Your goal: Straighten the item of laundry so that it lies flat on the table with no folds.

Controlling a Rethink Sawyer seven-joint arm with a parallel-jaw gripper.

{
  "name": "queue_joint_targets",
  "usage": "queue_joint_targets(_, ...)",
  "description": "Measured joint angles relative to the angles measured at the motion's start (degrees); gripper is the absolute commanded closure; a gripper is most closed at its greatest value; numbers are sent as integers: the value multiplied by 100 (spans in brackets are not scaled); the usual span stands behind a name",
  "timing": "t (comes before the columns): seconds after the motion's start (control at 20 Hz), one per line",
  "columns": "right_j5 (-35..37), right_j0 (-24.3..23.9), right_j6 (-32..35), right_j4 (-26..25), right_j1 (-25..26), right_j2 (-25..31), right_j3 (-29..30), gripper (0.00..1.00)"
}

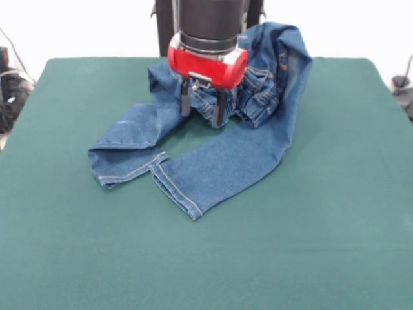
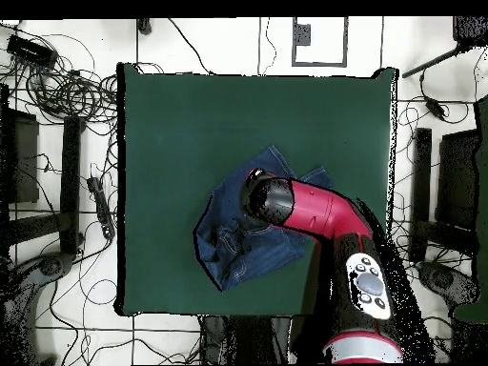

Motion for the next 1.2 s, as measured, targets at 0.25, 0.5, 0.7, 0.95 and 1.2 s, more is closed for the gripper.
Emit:
queue_joint_targets(0.25,13,-25,0,-2,135,12,-453,0)
queue_joint_targets(0.5,174,-77,0,-4,261,50,-930,0)
queue_joint_targets(0.7,513,-114,0,-11,409,115,-1446,0)
queue_joint_targets(0.95,827,-97,0,-45,602,119,-1989,0)
queue_joint_targets(1.2,928,-42,0,-88,851,121,-2460,0)
